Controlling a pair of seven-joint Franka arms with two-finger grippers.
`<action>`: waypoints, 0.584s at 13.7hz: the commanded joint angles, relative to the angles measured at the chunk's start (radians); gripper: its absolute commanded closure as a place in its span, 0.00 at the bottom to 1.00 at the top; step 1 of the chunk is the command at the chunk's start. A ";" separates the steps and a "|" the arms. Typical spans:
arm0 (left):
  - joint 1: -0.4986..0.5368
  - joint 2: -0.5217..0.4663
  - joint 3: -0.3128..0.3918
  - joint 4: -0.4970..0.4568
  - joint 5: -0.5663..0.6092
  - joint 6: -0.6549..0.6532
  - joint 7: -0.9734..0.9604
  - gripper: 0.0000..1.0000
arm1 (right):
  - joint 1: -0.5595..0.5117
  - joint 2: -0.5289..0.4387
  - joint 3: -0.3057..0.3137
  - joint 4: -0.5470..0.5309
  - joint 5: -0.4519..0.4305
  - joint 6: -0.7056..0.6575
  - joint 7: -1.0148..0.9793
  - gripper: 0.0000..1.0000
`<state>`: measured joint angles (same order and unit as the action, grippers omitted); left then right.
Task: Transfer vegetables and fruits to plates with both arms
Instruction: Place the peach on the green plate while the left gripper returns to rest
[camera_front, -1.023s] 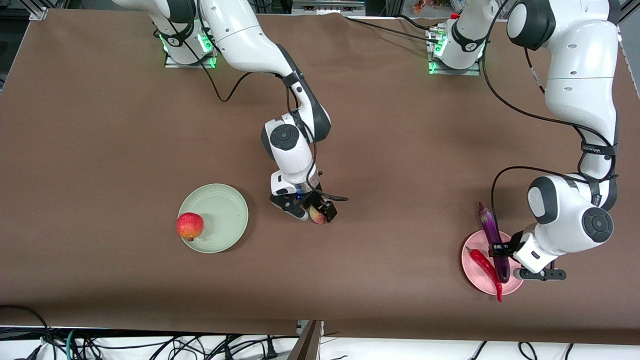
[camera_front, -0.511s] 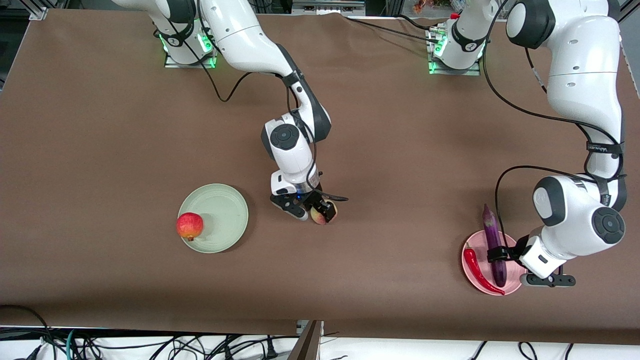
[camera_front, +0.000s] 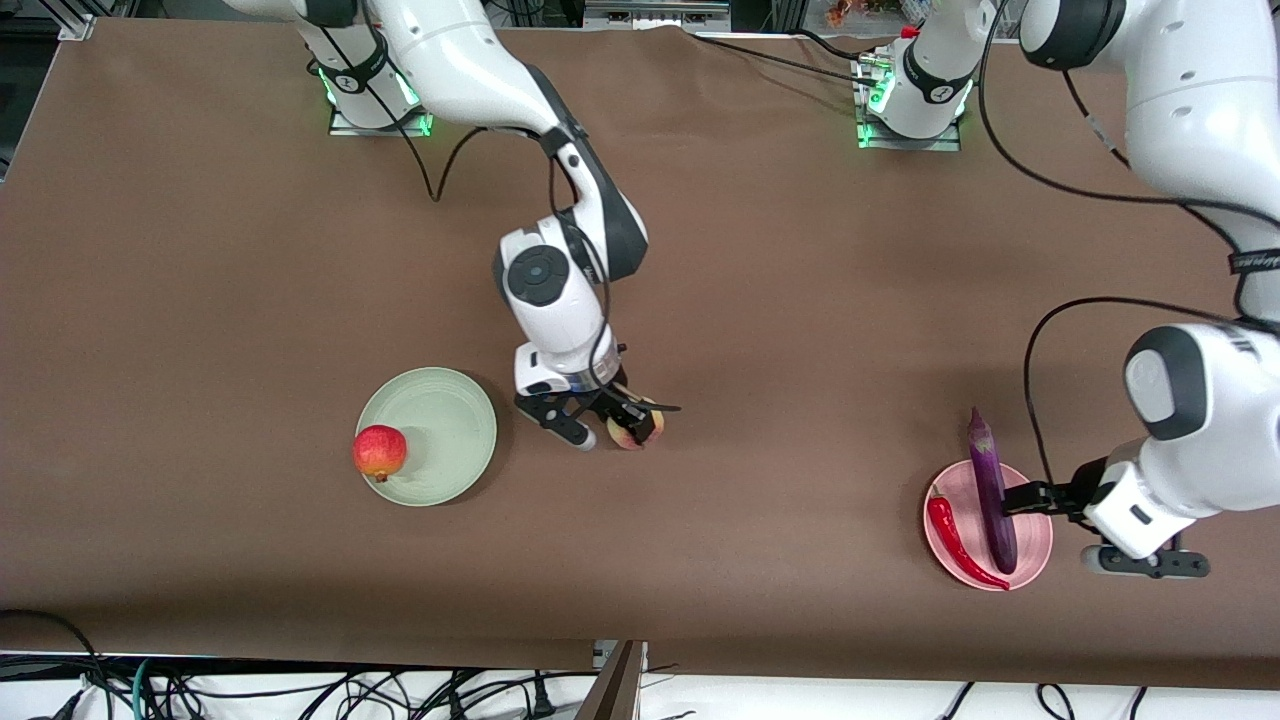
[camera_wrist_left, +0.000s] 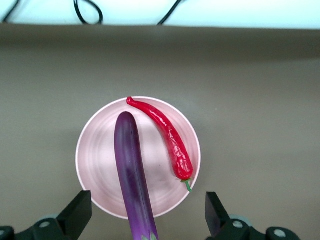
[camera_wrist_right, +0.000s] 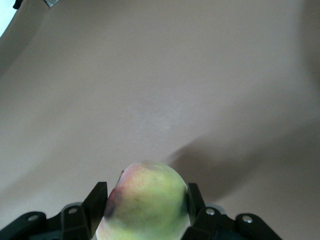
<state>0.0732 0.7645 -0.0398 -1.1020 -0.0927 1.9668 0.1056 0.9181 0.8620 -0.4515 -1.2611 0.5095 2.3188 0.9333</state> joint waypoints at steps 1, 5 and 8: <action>-0.001 -0.250 0.000 -0.203 0.021 -0.009 0.011 0.00 | -0.056 -0.150 -0.048 -0.105 0.023 -0.171 -0.207 0.91; -0.007 -0.512 0.000 -0.386 0.022 -0.067 0.009 0.00 | -0.157 -0.258 -0.117 -0.306 0.024 -0.230 -0.572 0.84; -0.007 -0.605 0.006 -0.411 0.034 -0.254 -0.010 0.00 | -0.200 -0.227 -0.119 -0.359 0.056 -0.150 -0.637 0.68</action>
<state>0.0700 0.2396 -0.0399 -1.4310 -0.0872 1.7680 0.1033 0.7084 0.6424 -0.5766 -1.5582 0.5283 2.1016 0.3314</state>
